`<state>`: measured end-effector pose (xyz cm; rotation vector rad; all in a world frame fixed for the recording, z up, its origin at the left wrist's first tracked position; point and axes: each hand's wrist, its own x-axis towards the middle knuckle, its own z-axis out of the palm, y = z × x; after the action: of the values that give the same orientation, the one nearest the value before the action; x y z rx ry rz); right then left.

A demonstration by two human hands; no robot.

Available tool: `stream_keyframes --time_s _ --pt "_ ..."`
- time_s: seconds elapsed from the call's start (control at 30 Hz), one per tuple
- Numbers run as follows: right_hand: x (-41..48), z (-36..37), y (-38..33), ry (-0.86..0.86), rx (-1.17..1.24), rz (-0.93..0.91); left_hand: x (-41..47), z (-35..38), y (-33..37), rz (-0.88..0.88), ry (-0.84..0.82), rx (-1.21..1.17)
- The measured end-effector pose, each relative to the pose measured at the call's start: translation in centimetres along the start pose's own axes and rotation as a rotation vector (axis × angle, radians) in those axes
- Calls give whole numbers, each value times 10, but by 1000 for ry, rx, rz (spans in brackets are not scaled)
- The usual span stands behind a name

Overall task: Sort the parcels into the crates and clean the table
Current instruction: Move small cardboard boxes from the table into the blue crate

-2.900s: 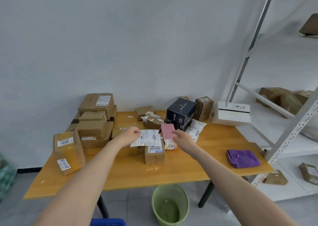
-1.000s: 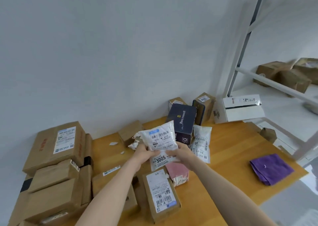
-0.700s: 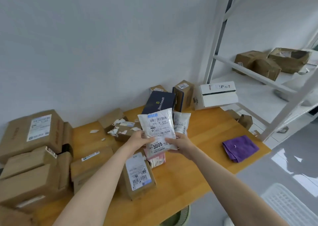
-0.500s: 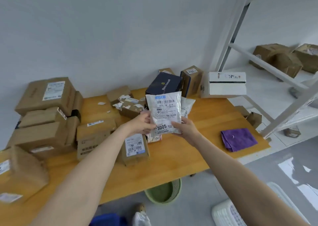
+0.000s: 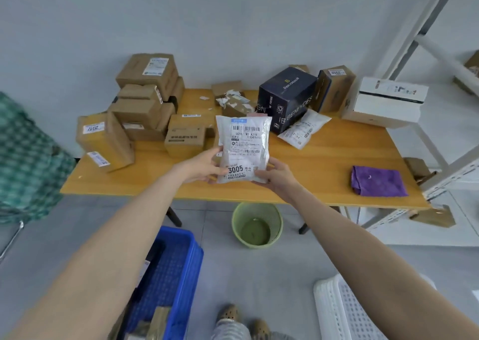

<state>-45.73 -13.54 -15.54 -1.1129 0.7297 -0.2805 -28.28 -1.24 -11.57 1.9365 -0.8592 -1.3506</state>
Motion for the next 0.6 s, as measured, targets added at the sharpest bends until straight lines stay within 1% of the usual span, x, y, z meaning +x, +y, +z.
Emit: stream_keyframes --time_s 0.17,0.27,0.4,0.43,0.53,0.6 --pt "-26 11 11 33 -9 -14 -31 7 -9 -5 17 24" --pt "-44 12 21 75 33 -25 -49 20 -13 30 36 27" --pt "-76 7 38 195 90 -71 -55 55 -22 99 127 9" --pt "-89 1 46 246 107 -82 -55 71 -22 115 136 26" --pt "-130 -22 78 384 166 -60 -49 119 -23 149 135 149" --pt "-172 -52 105 483 211 -63 -44 168 -22 213 55 311"
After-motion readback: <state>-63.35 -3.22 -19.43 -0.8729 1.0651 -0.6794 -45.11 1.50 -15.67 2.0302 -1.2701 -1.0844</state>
